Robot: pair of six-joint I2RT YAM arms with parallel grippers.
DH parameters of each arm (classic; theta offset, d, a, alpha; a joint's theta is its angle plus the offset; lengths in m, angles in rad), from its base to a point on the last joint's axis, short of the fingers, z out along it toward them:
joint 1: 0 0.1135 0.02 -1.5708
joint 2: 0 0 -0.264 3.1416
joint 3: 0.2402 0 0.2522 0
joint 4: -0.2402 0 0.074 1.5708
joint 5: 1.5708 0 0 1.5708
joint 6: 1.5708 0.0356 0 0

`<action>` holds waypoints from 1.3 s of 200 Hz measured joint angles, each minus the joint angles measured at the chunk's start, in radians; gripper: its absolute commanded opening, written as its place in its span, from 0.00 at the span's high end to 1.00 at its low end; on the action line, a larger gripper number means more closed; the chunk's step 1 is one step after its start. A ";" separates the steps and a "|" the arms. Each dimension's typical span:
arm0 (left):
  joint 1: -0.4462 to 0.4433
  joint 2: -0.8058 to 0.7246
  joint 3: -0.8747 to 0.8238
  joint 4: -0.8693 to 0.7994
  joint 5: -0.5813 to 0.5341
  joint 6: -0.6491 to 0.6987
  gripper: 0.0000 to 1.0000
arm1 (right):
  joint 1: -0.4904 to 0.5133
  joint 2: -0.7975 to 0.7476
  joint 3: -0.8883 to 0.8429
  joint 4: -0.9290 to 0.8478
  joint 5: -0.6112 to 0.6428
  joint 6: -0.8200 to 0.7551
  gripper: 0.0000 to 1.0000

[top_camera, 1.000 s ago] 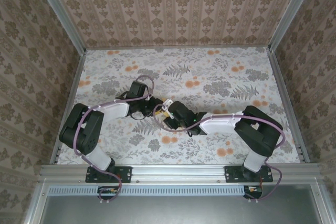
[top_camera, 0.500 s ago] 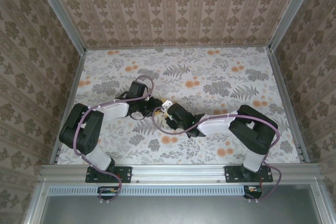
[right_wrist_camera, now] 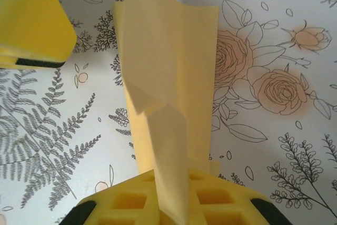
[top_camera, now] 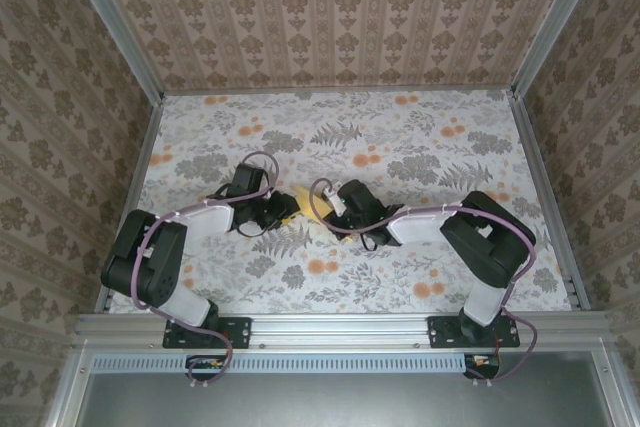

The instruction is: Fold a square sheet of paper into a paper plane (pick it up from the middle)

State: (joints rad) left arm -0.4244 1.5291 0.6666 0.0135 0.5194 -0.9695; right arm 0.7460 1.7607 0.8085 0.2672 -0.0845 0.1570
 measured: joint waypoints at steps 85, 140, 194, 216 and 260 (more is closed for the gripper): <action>-0.024 0.000 -0.004 0.095 0.026 0.005 0.72 | -0.106 0.075 0.002 0.049 -0.331 0.169 0.85; -0.060 0.002 -0.003 0.127 0.041 0.006 0.72 | -0.123 0.107 0.024 0.064 -0.423 0.216 0.78; -0.048 0.003 -0.003 0.114 0.011 0.006 0.75 | -0.124 0.050 0.034 0.011 -0.374 0.201 0.51; -0.004 0.003 -0.007 0.115 0.003 0.005 0.76 | -0.108 -0.021 0.034 -0.016 -0.290 0.158 0.44; 0.024 0.043 -0.010 0.129 0.011 0.005 0.79 | 0.018 -0.072 0.034 -0.030 -0.070 0.004 0.41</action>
State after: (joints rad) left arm -0.4007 1.5726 0.6563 0.1421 0.5301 -0.9642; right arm 0.7639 1.6886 0.8425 0.2371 -0.1543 0.1608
